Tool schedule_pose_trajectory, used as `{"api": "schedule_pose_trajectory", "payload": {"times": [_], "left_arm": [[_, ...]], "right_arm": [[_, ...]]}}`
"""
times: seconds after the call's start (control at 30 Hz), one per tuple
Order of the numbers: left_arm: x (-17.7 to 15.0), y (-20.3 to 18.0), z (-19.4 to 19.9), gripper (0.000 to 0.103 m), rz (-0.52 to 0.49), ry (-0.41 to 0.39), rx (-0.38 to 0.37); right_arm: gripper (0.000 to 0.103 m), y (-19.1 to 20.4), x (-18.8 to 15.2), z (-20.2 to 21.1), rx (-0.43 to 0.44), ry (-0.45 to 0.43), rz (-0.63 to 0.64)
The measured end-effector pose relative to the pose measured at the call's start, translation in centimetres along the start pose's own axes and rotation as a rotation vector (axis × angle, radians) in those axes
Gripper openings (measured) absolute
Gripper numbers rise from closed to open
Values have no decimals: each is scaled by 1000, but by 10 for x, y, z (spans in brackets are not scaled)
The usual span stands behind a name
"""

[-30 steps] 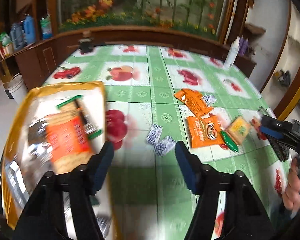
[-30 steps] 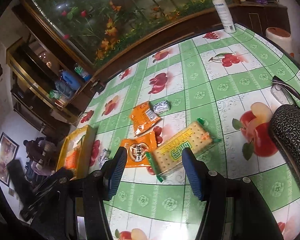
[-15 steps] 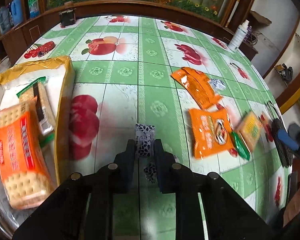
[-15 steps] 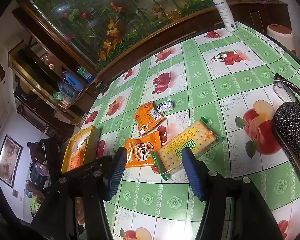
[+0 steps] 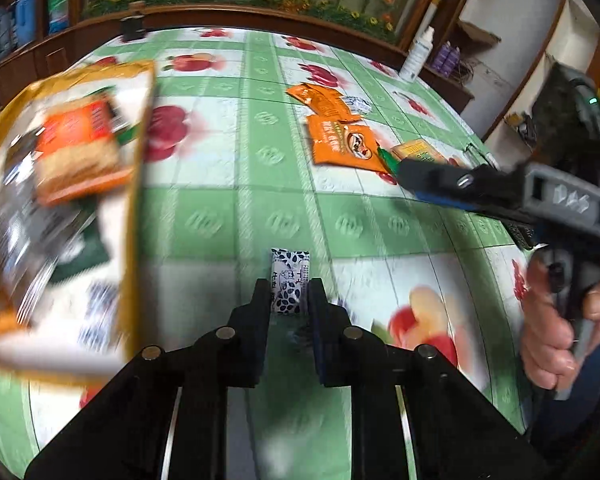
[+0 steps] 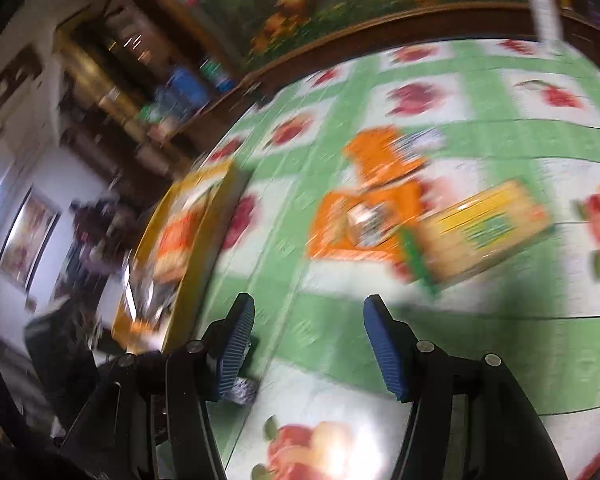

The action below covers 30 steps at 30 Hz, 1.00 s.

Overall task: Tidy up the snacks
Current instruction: 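Carry both candy packs into the yellow tray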

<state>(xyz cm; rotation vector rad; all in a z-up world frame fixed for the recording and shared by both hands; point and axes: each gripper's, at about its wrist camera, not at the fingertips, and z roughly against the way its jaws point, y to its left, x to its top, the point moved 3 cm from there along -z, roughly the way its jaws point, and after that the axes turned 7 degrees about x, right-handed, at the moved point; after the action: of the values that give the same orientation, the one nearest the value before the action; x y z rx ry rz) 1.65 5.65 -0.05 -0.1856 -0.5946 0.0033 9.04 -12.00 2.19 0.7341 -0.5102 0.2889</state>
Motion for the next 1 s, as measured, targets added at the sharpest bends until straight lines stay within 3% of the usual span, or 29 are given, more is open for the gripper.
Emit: {"api": "schedule_pose_trajectory", "payload": {"times": [0.2, 0.33, 0.53, 0.57, 0.67, 1.0], "left_arm": [[-23, 33, 38, 16, 92, -69, 28], [-31, 52, 58, 16, 121, -117, 69], [-32, 68, 72, 16, 146, -161, 113], [-32, 70, 73, 16, 148, -165, 118], [-32, 76, 77, 16, 160, -179, 137], [-32, 94, 83, 16, 194, -202, 156]], "right_arm": [[57, 29, -28, -37, 73, 155, 125], [56, 42, -41, -46, 90, 198, 182], [58, 71, -62, -48, 20, 230, 383], [55, 75, -67, -49, -16, 233, 427], [32, 81, -77, -54, -78, 260, 494], [32, 91, -61, -35, -14, 145, 451]]}}
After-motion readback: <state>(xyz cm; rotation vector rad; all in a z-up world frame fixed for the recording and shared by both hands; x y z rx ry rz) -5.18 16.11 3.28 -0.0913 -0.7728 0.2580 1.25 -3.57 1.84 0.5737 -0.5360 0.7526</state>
